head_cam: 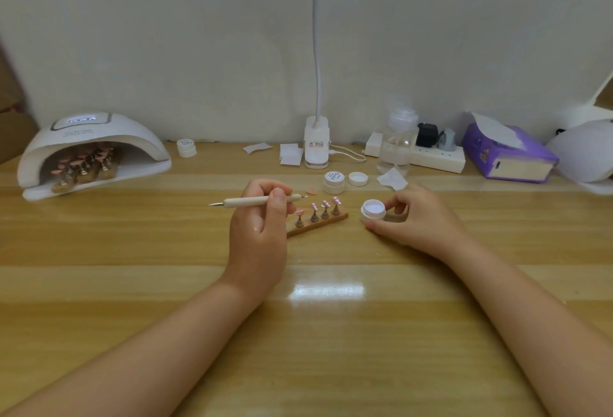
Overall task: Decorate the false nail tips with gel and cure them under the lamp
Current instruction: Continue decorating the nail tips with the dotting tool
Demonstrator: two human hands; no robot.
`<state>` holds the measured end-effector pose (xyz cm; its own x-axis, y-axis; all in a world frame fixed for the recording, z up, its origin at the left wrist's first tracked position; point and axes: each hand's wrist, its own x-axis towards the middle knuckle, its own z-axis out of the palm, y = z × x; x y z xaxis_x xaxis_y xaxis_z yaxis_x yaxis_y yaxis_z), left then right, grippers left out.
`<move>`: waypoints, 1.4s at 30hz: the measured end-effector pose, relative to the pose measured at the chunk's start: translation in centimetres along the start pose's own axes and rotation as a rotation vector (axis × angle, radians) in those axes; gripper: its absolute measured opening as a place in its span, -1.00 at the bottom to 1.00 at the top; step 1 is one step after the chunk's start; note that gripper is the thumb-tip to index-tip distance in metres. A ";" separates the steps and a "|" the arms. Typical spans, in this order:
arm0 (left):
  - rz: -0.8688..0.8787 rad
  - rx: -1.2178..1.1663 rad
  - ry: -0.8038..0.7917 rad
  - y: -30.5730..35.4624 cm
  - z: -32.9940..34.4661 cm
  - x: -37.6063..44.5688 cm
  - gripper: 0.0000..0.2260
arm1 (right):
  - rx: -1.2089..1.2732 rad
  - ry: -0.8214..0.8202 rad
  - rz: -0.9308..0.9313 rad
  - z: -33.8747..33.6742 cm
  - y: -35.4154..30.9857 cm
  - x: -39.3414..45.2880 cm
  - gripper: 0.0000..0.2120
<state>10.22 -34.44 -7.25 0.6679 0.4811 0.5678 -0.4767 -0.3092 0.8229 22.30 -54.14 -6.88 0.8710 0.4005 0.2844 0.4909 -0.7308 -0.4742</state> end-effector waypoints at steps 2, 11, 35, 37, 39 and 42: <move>0.000 0.005 -0.005 0.1 0.0 0.0 -0.86 | 0.041 0.043 -0.053 0.2 -0.4 -0.3 -0.71; 0.040 0.072 -0.103 0.6 0.4 -0.6 -0.86 | -0.008 0.229 -0.339 1.3 -4.9 -1.8 -0.74; -0.001 0.223 -0.192 0.4 0.4 -0.6 -0.84 | -0.110 0.337 -0.382 2.8 -6.1 -2.4 -0.69; -0.008 0.226 -0.195 0.4 0.4 -0.6 -0.84 | -0.110 0.336 -0.385 2.8 -6.1 -2.4 -0.69; -0.010 0.223 -0.196 0.4 0.4 -0.6 -0.85 | -0.111 0.338 -0.387 2.8 -6.2 -2.4 -0.69; -0.008 0.225 -0.200 0.5 0.3 -0.7 -0.85 | -0.103 0.349 -0.390 2.9 -6.1 -2.3 -0.69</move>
<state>9.73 -35.19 -7.23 0.7810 0.3200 0.5363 -0.3474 -0.4910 0.7989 17.35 -49.03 -7.08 0.5580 0.4583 0.6918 0.7572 -0.6222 -0.1986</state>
